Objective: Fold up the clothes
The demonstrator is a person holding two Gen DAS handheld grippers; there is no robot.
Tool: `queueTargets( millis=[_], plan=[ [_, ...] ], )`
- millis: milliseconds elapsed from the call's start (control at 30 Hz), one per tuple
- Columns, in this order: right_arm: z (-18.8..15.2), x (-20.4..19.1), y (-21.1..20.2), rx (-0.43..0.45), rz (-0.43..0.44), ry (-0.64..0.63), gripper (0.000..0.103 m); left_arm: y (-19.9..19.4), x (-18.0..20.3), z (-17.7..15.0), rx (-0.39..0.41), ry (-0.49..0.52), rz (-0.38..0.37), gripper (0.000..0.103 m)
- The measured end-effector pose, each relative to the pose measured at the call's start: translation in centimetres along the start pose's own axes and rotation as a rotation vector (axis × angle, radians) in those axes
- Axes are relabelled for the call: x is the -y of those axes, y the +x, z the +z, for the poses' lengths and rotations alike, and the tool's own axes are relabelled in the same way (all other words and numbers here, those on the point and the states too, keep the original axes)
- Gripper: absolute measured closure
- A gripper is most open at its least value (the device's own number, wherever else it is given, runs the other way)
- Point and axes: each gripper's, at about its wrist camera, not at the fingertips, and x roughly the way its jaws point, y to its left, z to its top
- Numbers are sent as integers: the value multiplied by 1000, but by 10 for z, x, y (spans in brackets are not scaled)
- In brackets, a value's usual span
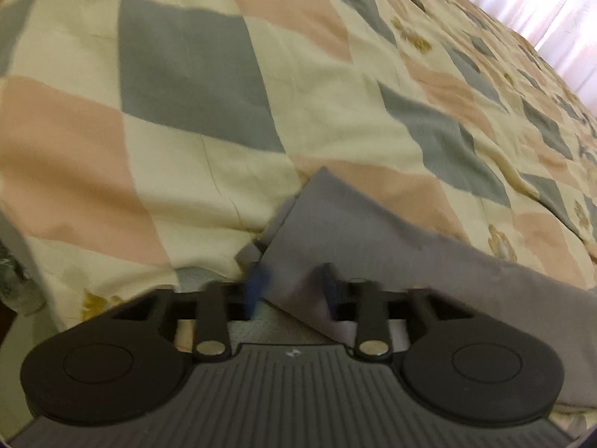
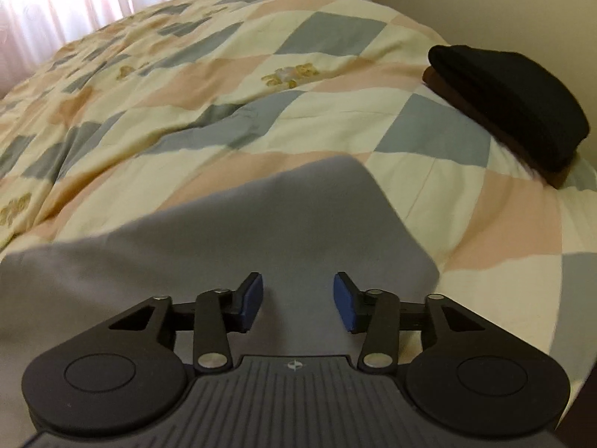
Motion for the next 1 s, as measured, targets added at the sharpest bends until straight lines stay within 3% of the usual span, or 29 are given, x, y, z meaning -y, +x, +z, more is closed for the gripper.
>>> queueTargets(
  millis=[133, 233, 333, 467, 533, 600, 633, 700, 767, 867, 933, 967, 1000],
  plan=[
    [-36, -25, -38, 4, -11, 49, 57, -16, 4, 0, 103, 199, -27, 103],
    [-72, -72, -74, 23, 9, 65, 57, -5, -8, 4, 59, 310, -80, 103],
    [-125, -156, -110, 17, 52, -1, 57, 18, -37, 12, -23, 322, -97, 103],
    [-208, -296, -161, -20, 217, -230, 57, 13, -67, 39, -109, 385, -260, 101],
    [-252, -368, -186, -18, 299, -456, 56, 9, -74, 54, -145, 454, -336, 93],
    [-297, -431, -212, 39, 331, -713, 54, 12, -77, 72, -193, 479, -407, 65],
    [-316, -454, -223, 79, 332, -810, 53, 17, -77, 81, -235, 466, -445, 59],
    [-350, -490, -241, 169, 319, -959, 47, 33, -74, 99, -340, 419, -524, 35],
    [-377, -517, -251, 262, 320, -1067, 36, 53, -70, 110, -427, 366, -573, 26],
    [-407, -546, -250, 374, 296, -1193, 31, 85, -61, 121, -537, 294, -622, 29],
    [-418, -558, -242, 407, 277, -1228, 31, 98, -50, 122, -585, 309, -645, 54],
    [-420, -562, -238, 406, 274, -1229, 31, 102, -44, 122, -612, 318, -660, 88],
    [-422, -564, -234, 404, 271, -1230, 32, 105, -38, 122, -639, 326, -675, 97]
  ],
)
